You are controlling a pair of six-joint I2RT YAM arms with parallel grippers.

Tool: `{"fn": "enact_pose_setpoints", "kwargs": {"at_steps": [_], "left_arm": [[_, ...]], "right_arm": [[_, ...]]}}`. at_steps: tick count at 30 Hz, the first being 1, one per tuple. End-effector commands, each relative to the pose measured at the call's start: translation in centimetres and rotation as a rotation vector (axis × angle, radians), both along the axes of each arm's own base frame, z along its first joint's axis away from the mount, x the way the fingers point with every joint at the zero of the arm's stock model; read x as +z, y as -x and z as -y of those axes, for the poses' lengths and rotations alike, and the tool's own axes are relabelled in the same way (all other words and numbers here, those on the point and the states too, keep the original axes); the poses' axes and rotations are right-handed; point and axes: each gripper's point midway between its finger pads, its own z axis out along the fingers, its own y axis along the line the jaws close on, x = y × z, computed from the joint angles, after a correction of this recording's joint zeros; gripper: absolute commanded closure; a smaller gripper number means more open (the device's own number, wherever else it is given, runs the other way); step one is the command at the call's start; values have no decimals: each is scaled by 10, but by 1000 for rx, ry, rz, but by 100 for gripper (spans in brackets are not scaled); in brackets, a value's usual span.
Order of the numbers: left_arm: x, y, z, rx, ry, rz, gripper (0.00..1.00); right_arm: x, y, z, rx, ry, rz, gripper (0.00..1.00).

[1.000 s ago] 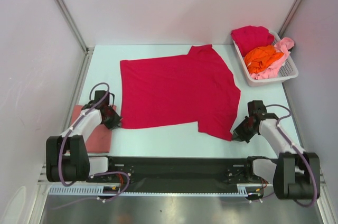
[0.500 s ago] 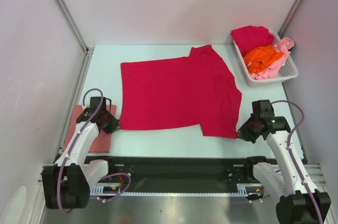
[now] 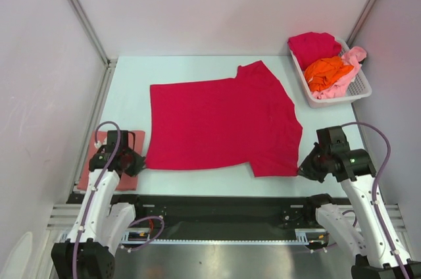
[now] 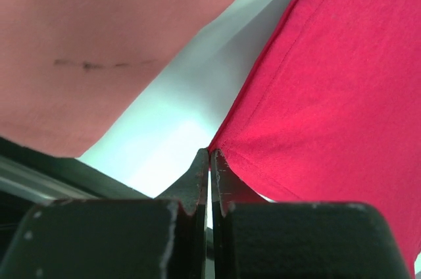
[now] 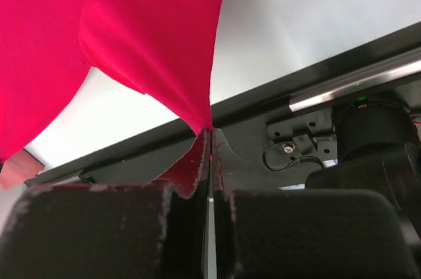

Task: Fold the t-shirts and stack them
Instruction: Fold the tshirt

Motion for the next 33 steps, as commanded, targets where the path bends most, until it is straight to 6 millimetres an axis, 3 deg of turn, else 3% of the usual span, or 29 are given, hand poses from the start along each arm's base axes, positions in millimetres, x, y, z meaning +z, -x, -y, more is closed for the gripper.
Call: {"fn": "enact_pose_setpoints", "kwargs": {"at_steps": [1, 9, 15, 24, 28, 29, 31, 32, 33], "left_arm": [[5, 11, -7, 52, -26, -10, 100], [1, 7, -5, 31, -19, 4, 100], [4, -4, -1, -23, -9, 32, 100], [12, -25, -4, -54, -37, 50, 100], [16, -36, -10, -58, -69, 37, 100], [14, -38, -11, -59, -74, 17, 100], [18, -47, -14, -55, -85, 26, 100], [17, -51, -14, -61, -90, 17, 100], [21, -58, -16, -57, -96, 29, 100]], "right_arm": [[8, 16, 3, -10, 6, -32, 100], [5, 14, 1, 17, 6, -27, 100], [3, -9, -13, 103, -38, 42, 100], [10, -73, -21, 210, -4, 120, 100], [24, -111, -24, 274, 2, 187, 100], [36, -123, -24, 281, 9, 219, 100], [31, -143, -26, 324, 19, 211, 100], [39, -155, -28, 335, 19, 229, 100], [32, -165, -28, 338, 19, 204, 100]]}}
